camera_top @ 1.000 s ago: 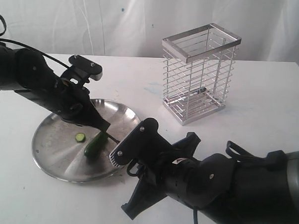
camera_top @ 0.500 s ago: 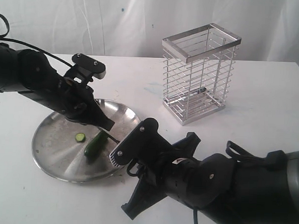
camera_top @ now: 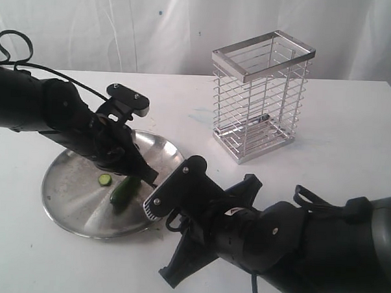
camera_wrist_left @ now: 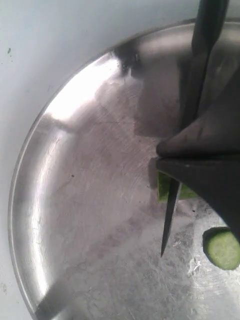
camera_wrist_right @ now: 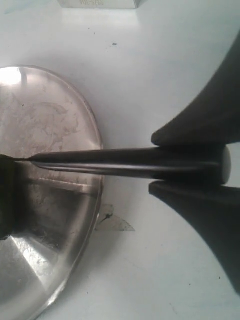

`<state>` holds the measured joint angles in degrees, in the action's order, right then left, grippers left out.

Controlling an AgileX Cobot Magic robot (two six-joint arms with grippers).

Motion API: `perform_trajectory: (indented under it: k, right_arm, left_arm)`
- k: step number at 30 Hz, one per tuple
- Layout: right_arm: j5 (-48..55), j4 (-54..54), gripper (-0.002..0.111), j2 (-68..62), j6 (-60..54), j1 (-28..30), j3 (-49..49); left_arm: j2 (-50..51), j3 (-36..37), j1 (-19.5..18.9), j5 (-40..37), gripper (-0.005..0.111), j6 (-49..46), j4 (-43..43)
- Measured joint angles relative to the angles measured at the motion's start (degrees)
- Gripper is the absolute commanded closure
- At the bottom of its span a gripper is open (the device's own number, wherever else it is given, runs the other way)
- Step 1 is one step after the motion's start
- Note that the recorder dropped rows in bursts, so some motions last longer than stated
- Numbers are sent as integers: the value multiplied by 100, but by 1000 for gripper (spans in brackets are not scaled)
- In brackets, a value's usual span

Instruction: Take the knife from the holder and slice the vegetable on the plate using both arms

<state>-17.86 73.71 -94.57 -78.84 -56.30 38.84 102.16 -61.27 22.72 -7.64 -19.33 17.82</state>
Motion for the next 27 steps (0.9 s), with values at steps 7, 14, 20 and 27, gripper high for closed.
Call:
perform_trajectory:
  k: [7,14,20,27]
  right_arm:
    - [0,12,108,0,0,0,0]
    - [0,12,108,-77,0,0,0]
    - [-21,58,108,-174,0,3,0]
    - [-11,71,108,-174,0,25,-9]
  left_arm:
    - [0,0,0,22,107,0,0]
    - [-216,-47,0,-112,107,-103,0]
    - [311,-52,43,-231,107,-103,71]
    - [15,-327,43,-421,107,-221,58]
